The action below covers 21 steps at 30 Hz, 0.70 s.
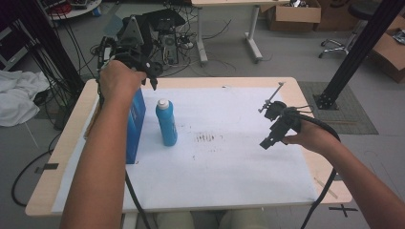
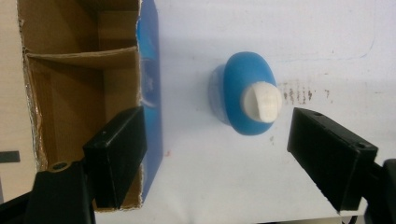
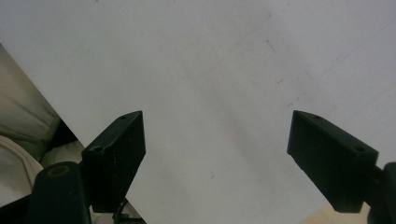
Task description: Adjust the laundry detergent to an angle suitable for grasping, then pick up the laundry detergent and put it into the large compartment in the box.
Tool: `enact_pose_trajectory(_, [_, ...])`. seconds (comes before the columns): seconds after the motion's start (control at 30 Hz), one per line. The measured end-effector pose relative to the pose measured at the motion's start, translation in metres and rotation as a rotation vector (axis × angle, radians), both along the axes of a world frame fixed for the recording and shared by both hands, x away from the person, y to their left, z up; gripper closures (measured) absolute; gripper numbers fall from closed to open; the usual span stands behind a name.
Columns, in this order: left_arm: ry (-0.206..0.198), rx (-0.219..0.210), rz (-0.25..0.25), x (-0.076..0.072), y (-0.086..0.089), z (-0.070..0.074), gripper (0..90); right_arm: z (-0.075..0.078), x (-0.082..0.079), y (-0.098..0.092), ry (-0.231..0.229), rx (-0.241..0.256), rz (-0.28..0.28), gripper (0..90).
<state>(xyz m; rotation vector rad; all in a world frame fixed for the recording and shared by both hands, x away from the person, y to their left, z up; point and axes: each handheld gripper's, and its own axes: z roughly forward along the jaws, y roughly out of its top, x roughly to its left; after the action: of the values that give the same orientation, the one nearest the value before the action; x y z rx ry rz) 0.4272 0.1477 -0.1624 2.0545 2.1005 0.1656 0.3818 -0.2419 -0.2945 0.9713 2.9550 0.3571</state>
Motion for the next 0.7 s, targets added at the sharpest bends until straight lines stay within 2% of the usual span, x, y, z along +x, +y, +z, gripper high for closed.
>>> enact_pose_trajectory(0.3, [-0.002,0.006,-0.003,-0.002,-0.005,0.005,20.6,0.001,-0.002,-0.001,-0.003,0.001,0.008,19.3])
enact_pose_trajectory(0.7, [-0.002,0.009,0.002,0.000,-0.016,0.004,20.7,-0.001,-0.002,-0.007,-0.007,0.013,0.002,19.3])
